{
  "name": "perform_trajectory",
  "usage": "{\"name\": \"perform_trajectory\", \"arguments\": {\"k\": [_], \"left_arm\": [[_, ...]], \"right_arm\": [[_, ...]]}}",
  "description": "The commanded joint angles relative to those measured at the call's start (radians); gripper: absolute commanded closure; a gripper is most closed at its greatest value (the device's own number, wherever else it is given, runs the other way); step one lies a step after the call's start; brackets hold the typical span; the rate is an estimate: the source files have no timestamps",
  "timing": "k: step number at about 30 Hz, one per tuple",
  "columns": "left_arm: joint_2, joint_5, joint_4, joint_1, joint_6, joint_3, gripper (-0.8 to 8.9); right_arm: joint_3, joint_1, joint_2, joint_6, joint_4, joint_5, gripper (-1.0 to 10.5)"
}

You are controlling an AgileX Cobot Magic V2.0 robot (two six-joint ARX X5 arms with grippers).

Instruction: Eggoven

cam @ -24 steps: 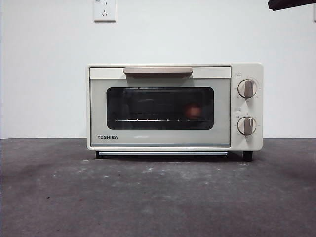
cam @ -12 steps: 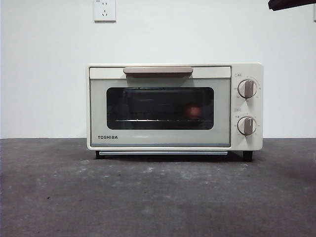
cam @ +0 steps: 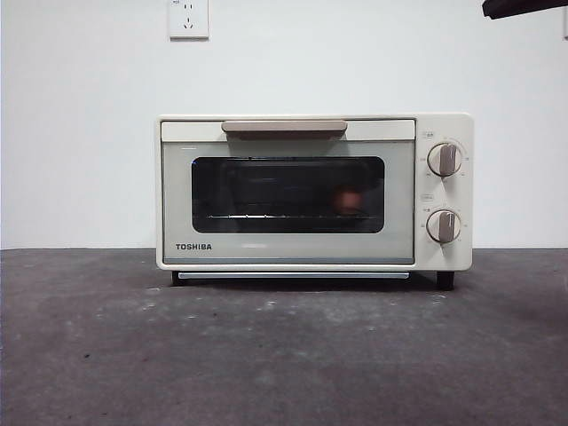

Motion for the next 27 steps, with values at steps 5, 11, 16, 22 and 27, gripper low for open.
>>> {"name": "perform_trajectory", "arguments": {"k": [5, 11, 16, 22, 27], "left_arm": [[-0.003, -0.003, -0.097, 0.003, -0.117, -0.027, 8.06], [-0.003, -0.002, -0.079, 0.003, -0.145, -0.027, 8.06], [-0.003, -0.002, -0.078, 0.003, -0.145, -0.027, 8.06], [-0.003, -0.002, -0.078, 0.003, -0.145, -0.027, 8.06], [-0.003, -0.002, -0.078, 0.003, -0.145, -0.027, 8.06]], "right_arm": [[0.006, 0.006, 0.004, -0.006, 0.010, 0.003, 9.4], [0.006, 0.006, 0.004, -0.006, 0.010, 0.003, 9.4], [0.006, 0.006, 0.004, -0.005, 0.010, 0.003, 9.4], [0.006, 0.006, 0.004, -0.006, 0.010, 0.003, 9.4], [0.006, 0.006, 0.004, -0.006, 0.010, 0.003, 9.4]]}}
